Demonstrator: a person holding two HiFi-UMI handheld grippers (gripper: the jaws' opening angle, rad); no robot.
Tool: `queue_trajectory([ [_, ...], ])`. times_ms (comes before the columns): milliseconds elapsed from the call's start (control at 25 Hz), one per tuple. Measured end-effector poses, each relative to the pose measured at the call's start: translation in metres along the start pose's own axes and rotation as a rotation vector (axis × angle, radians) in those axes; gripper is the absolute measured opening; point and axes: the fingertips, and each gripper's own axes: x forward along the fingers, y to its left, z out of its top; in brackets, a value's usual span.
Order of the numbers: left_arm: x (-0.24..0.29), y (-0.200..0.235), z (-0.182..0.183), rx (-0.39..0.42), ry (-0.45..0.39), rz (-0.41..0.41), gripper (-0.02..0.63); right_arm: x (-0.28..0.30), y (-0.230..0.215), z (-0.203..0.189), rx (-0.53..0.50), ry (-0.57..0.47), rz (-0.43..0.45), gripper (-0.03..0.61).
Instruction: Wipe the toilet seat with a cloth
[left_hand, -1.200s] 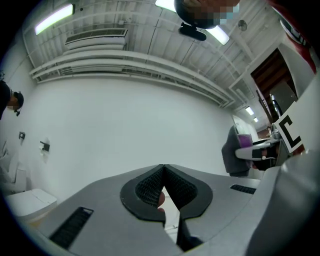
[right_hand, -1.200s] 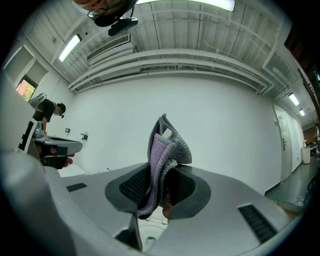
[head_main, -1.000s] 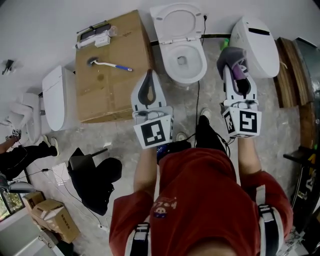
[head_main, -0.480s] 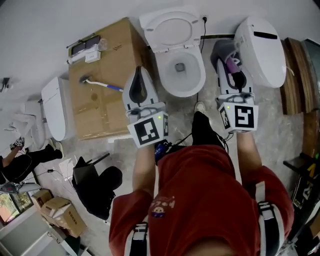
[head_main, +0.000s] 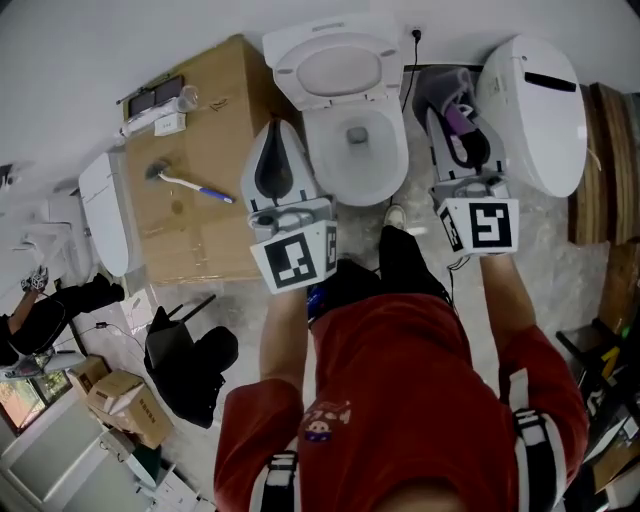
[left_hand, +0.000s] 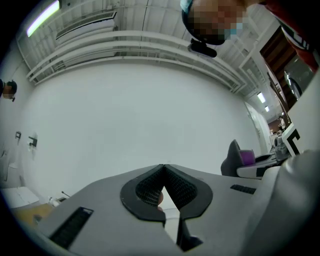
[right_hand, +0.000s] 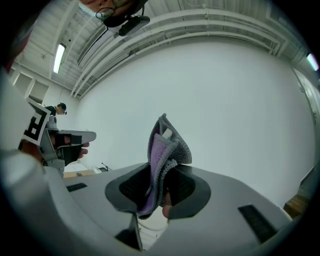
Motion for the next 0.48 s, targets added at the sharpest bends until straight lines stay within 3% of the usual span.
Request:
queue_trajectory([
  [160,0.019,0.001,-0.026,-0.021,0.002,0.000,0.012,0.019,-0.001,-0.026,-0.011,0.022,0.006,0.098],
  [480,0.041,0.040,-0.112,-0.042,0.031,0.006,0.012,0.074,0.030,-0.107,-0.040,0.094,-0.013,0.098],
])
